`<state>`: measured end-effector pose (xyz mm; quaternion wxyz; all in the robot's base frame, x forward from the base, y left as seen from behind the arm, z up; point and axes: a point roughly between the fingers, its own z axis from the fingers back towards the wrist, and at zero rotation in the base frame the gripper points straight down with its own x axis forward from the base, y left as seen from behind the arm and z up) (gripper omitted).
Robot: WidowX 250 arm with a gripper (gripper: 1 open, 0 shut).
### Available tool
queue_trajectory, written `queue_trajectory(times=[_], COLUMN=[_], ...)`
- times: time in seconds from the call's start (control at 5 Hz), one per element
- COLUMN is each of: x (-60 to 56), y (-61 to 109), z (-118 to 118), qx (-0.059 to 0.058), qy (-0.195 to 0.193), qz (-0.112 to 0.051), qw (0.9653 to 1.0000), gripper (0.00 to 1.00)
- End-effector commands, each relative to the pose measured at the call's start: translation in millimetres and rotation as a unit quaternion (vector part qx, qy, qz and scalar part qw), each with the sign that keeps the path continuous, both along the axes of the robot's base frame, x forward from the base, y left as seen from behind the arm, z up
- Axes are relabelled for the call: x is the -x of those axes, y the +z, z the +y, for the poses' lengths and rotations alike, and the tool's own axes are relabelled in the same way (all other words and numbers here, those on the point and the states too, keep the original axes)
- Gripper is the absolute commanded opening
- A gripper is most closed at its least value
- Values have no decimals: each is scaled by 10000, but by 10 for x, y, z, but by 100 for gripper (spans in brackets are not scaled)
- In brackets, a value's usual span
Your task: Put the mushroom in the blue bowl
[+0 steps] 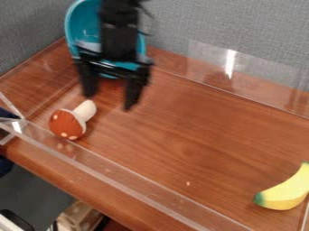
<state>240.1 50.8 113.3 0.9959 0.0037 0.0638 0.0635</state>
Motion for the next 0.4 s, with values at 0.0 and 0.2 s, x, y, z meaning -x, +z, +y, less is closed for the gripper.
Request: queue_trajectory(times=[0.0, 0.2], x=[138, 212], y=[103, 9], z=[258, 476], qx=[-133, -195], qy=[193, 403], qz=[-312, -294], qw=[9992, 9986], gripper=[100, 100])
